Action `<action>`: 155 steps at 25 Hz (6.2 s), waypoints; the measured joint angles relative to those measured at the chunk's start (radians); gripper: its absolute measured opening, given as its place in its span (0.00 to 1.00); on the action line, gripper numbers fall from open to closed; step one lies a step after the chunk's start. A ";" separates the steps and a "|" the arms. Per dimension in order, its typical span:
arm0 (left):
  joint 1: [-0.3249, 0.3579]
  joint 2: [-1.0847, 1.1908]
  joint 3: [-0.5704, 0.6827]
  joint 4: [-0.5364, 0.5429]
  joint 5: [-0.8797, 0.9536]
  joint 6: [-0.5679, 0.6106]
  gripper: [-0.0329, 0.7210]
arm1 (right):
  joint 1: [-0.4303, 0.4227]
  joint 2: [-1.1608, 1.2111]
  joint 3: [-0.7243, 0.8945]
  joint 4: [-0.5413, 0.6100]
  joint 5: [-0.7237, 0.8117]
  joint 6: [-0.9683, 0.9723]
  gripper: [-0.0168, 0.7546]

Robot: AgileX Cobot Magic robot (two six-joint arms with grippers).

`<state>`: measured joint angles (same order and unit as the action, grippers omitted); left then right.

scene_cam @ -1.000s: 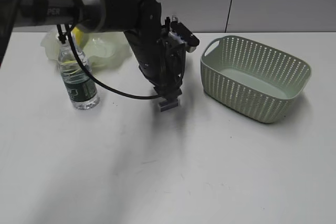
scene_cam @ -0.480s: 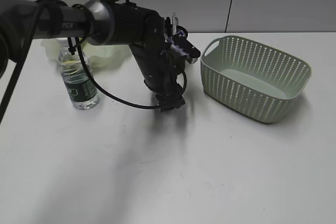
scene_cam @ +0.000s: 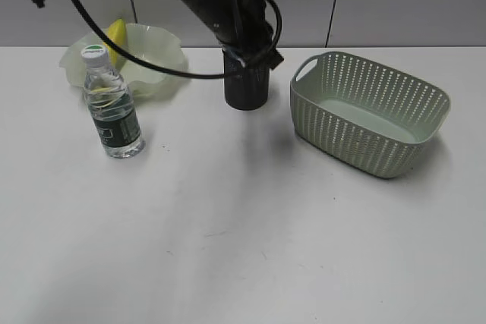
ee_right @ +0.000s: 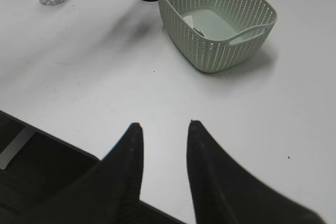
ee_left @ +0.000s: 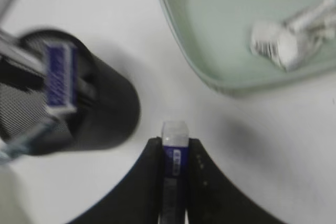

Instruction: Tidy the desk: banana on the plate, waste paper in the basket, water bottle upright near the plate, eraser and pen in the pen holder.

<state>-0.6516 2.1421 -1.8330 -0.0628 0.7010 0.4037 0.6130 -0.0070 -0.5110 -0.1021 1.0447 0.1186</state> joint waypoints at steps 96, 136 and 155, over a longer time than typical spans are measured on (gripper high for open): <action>0.128 -2.019 1.295 0.047 0.356 -0.453 0.43 | -0.190 1.700 -0.429 0.007 -0.482 0.190 0.34; 0.128 -2.019 1.295 0.047 0.356 -0.454 0.42 | -0.440 1.900 -0.742 0.102 -0.386 0.041 0.34; 0.128 -2.019 1.295 0.048 0.356 -0.454 0.41 | -0.442 1.333 -0.568 0.210 -0.186 -0.200 0.34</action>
<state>-0.5241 0.1231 -0.5376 -0.0147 1.0567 -0.0506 0.1712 1.3262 -1.0794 0.1080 0.8585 -0.0815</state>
